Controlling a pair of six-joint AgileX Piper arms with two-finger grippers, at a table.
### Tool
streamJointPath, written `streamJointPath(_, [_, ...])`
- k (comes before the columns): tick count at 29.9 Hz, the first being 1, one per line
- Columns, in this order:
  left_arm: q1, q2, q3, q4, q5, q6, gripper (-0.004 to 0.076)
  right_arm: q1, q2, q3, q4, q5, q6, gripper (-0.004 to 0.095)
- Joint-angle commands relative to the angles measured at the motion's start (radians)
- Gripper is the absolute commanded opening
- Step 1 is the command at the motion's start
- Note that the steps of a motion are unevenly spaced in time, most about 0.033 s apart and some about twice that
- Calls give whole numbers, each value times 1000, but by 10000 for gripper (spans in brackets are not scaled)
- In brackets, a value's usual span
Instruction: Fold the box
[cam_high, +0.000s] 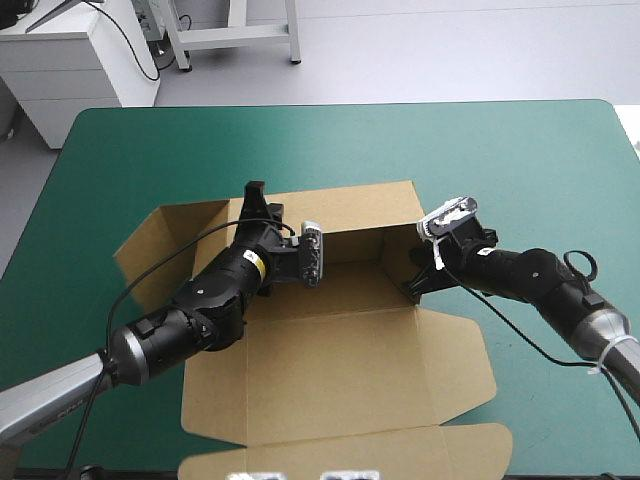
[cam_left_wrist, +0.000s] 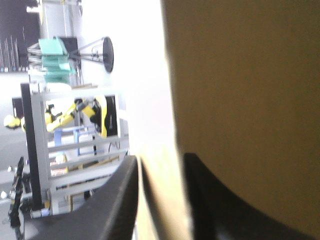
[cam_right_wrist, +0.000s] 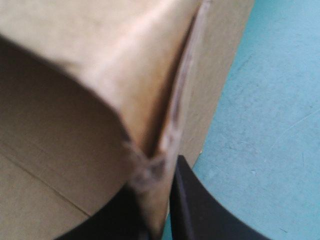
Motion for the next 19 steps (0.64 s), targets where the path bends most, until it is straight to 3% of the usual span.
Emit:
streamJointPath(1, [-12, -72, -25, 9, -73, -8, 335, 11, -23, -28, 38, 96, -7, -16])
streamJointPath(4, [-12, -118, -25, 6, -77, -8, 370, 11, -23, -28, 38, 81, 11, -16])
streamJointPath(19, [-223, -230, -25, -16, -27, 10, 370, 11, -23, -28, 30, -5, 99, -16])
